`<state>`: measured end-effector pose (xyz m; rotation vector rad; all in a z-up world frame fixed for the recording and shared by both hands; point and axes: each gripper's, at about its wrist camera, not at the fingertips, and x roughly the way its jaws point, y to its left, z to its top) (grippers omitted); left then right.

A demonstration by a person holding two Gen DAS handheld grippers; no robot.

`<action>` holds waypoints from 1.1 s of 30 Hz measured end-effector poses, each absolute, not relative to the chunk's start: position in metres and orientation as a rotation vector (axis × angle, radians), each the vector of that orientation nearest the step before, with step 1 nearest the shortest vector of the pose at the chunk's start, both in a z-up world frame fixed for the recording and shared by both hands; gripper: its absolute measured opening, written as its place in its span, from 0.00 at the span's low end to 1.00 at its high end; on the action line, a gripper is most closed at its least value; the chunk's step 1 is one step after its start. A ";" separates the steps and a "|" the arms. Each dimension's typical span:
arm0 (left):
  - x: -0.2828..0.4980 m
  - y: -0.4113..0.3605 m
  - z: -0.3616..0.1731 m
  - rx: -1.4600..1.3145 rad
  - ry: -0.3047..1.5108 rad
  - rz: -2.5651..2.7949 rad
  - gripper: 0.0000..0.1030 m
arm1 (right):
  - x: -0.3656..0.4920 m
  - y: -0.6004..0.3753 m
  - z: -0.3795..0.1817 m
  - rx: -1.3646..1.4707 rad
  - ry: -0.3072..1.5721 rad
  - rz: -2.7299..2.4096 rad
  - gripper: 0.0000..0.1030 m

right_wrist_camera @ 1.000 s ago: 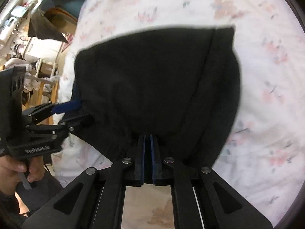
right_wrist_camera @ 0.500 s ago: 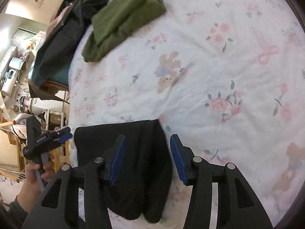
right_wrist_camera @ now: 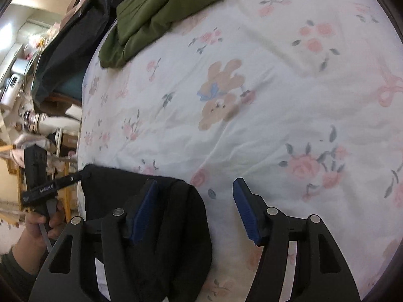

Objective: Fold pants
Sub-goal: 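Grasp the black shorts' edge with the left gripper while the right gripper grasps beside it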

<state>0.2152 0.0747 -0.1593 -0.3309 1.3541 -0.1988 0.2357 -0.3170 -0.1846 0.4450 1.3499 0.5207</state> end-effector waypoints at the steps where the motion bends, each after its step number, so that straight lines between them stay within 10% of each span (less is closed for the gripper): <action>1: 0.216 0.069 -0.161 -0.314 1.358 -0.215 0.41 | 0.235 -0.314 -0.185 0.442 1.353 0.543 0.61; 8: 0.218 0.054 -0.158 -0.234 1.348 -0.278 0.17 | 0.228 -0.296 -0.180 0.338 1.354 0.632 0.07; 33: 0.262 0.058 -0.122 -0.229 1.082 -0.352 0.16 | 0.232 -0.300 -0.120 0.169 0.990 0.613 0.04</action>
